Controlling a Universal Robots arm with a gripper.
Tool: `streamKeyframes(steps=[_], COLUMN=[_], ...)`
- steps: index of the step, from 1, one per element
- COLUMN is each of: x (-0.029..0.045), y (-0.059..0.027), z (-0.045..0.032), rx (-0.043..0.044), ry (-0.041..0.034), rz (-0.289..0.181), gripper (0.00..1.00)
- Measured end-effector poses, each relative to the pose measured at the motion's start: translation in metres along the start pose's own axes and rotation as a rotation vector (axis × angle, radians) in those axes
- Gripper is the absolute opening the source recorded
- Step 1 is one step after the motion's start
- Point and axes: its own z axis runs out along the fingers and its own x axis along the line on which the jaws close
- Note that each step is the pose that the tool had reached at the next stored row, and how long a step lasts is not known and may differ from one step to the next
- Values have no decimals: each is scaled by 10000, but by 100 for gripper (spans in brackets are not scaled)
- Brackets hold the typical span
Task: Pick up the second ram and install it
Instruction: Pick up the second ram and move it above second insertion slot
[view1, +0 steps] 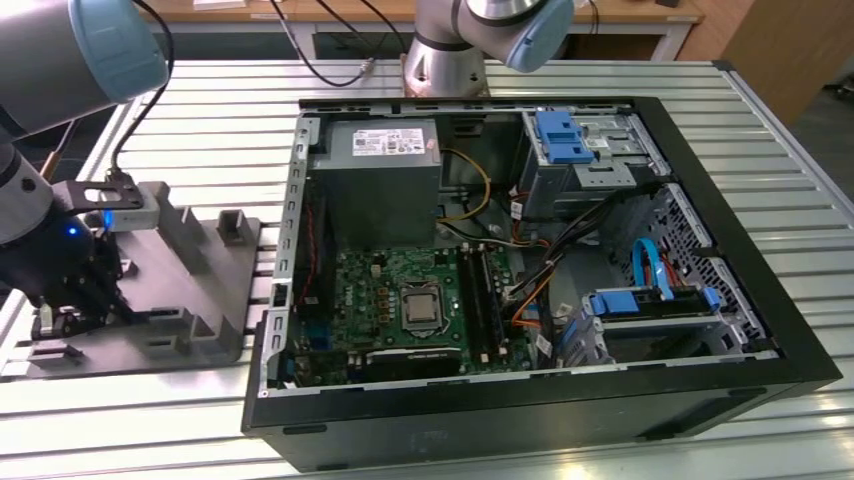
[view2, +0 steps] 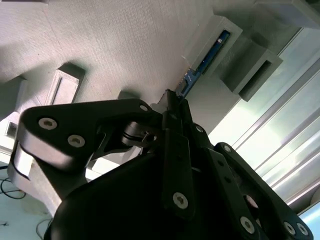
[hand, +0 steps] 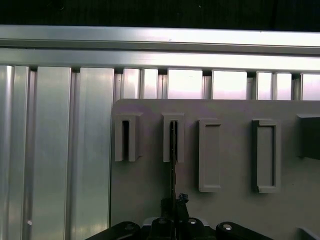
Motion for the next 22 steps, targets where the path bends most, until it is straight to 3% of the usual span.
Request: streamKeyframes(steps=[14,22], x=[0,1], y=[0,-1], z=[-1,-68], rx=[3,4], ry=[-13,-14], rz=[0,0], gripper=[14,14])
